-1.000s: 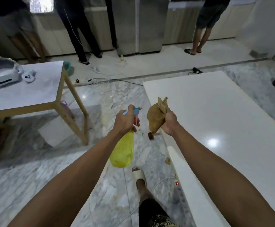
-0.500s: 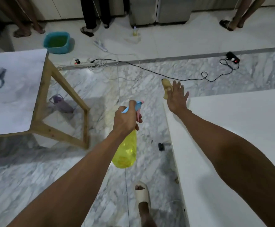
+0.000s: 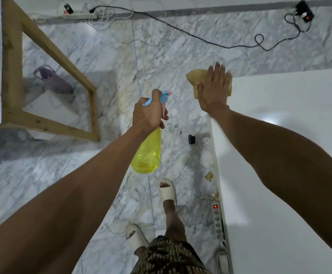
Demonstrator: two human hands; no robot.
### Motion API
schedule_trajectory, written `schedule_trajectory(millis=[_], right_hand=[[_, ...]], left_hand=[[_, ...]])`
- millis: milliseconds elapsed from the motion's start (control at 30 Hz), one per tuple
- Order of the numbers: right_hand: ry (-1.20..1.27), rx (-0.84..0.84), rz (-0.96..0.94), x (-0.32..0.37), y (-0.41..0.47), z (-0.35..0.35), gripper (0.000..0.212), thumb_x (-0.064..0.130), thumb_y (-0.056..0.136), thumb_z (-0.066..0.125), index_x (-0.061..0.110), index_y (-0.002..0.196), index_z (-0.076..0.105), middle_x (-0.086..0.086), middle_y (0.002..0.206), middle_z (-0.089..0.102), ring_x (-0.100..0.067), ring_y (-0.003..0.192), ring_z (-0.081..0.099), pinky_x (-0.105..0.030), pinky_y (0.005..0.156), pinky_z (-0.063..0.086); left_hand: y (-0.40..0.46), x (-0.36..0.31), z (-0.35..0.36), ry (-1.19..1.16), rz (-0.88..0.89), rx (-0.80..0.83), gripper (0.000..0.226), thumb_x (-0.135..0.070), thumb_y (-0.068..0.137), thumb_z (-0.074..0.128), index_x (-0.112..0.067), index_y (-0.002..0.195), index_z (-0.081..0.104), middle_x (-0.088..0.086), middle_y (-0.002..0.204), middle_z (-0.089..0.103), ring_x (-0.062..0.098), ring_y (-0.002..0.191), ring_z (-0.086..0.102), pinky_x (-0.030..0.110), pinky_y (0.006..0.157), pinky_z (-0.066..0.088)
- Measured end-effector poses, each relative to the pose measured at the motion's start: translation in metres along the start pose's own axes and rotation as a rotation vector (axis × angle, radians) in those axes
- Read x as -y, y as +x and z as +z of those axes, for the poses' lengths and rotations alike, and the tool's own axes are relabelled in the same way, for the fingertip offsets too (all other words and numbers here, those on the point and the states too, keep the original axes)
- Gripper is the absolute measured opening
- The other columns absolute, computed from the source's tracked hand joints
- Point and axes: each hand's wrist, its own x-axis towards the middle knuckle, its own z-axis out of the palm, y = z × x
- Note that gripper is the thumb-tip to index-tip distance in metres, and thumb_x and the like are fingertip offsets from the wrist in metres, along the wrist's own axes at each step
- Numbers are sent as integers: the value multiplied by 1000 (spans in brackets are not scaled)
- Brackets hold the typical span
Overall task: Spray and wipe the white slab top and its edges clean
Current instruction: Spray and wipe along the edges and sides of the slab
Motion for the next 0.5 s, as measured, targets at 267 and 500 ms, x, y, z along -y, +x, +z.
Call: schedule_trajectory(millis=[267,500], right_hand=[[-31,-2,49,5,-8,1,66,27,102,32,-10,152,11,-31,161,5,-44,150,5,-54,123,2],[27,-22,36,2,-22,5,67,22,99,40,-7,153,12,-28,162,9,-40,151,10,-50,123,9]], left_hand=[[-17,16,1,2,-34,12,69,-56,76,47,6,95,72,15,69,67,28,61,71,33,48,49],[-33,17,-3,-31,5,18,64,-53,80,44,-7,106,79,15,70,65,27,64,72,34,48,51]])
